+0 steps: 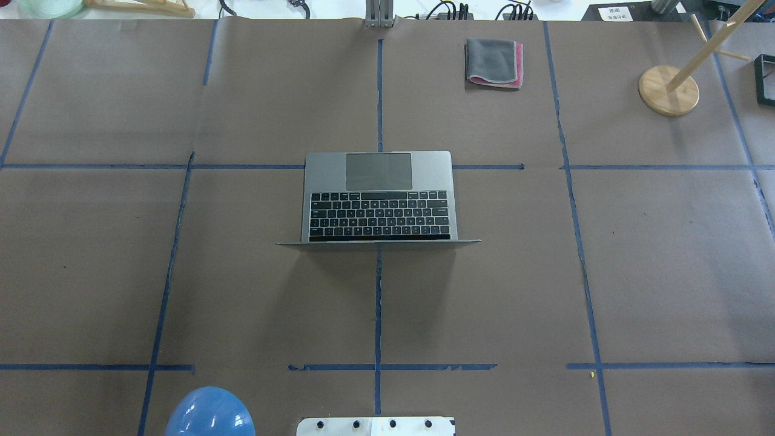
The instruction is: Close laptop
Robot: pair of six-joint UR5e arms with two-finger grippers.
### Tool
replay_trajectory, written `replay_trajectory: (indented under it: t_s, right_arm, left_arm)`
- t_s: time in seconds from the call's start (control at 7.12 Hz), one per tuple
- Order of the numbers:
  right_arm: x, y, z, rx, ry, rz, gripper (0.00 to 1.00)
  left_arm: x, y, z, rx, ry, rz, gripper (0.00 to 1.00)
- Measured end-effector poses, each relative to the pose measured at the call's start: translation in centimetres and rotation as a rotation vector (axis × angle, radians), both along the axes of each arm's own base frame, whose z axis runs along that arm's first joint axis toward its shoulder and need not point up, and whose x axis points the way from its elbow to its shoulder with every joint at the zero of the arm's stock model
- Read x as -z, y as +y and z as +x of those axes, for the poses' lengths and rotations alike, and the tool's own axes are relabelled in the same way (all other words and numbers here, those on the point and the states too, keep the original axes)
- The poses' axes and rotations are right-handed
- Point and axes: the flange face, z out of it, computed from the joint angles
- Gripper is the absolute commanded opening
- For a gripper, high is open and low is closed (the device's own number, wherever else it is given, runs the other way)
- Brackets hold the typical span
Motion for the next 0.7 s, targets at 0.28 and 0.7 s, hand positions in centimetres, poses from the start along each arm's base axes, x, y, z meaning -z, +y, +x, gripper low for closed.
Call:
replay_trajectory:
  t_s: [0.28, 0.7]
  right_arm:
    - [0.1, 0.0, 0.0, 0.000, 0.001, 0.001, 1.00]
    - [1.1, -0.8, 0.0, -0.001, 0.001, 0.068, 1.00]
  left_arm:
    - [0.2, 0.0, 0.0, -0.001, 0.000, 0.005, 1.00]
    - [1.4, -0.4, 0.0, -0.002, -0.002, 0.030, 1.00]
